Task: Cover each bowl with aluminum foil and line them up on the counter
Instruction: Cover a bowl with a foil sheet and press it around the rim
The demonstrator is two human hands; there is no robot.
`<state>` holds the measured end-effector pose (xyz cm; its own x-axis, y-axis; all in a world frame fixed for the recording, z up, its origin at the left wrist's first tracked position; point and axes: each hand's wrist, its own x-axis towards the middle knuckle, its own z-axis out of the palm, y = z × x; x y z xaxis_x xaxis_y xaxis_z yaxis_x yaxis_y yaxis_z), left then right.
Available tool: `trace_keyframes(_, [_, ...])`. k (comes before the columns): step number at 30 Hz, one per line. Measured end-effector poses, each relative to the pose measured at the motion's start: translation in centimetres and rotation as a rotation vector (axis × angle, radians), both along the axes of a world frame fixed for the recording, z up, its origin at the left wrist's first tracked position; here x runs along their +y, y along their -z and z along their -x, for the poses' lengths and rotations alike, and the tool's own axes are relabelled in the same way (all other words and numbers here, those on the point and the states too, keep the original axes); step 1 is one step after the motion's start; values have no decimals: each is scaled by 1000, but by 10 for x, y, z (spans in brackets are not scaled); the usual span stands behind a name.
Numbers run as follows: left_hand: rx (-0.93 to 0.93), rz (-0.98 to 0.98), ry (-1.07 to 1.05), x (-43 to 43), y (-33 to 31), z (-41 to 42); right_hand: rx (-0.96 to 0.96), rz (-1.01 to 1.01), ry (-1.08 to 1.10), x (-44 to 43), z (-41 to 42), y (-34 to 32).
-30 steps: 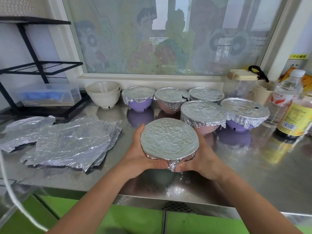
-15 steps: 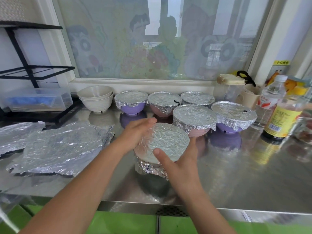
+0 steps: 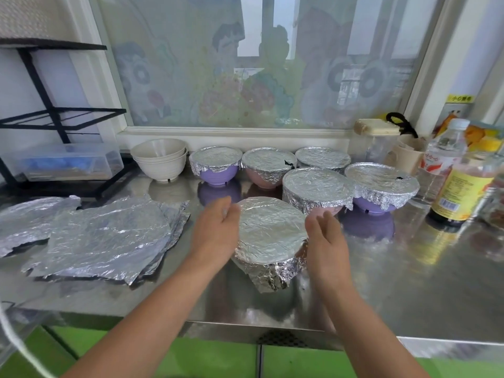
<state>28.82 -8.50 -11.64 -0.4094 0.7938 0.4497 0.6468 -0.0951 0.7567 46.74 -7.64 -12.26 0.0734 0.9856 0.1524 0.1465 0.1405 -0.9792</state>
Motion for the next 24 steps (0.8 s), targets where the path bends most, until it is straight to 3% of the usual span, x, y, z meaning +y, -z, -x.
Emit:
trace_keyframes(2, [183,-6,67,5,-10,10,-86,-72,23,-16,2,-3])
trace_keyframes(5, [156,178,375,24,-17,19,-315,-152,59,-25,23,-1])
trace_keyframes(8, [59,253,431,32,-11,18,-404,-156,93,-17,39,1])
trace_keyframes(15, [-209,154,311,27,3,18,-258,-160,74,3,36,16])
trace_keyframes(21, [-192,27,90,14,12,6,14,28,-87,14,24,10])
trace_keyframes(24, [-218,25,57,3,6,-3,-23,57,-161,22,14,2])
